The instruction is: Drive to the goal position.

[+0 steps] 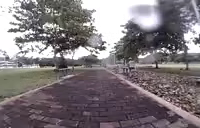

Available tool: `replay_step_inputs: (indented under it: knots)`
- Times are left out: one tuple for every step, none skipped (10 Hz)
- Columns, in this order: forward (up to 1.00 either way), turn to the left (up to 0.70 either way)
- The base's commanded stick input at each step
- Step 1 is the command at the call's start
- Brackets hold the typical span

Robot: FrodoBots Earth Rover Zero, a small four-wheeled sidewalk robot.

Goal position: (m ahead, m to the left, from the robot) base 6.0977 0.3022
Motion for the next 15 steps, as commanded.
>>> replay_step_inputs:
  knots:
    - [0.70,0.00]
    - [0.70,0.00]
    - [0.70,0.00]
    - [0.70,0.00]
    - [0.70,0.00]
    - [0.70,0.00]
    - [0.70,0.00]
    - [0.70,0.00]
    - [0.70,0.00]
    - [0.70,0.00]
    - [0.70,0.00]
    - [0.70,0.00]
    - [0.70,0.00]
    - [0.70,0.00]
    - [0.70,0.00]
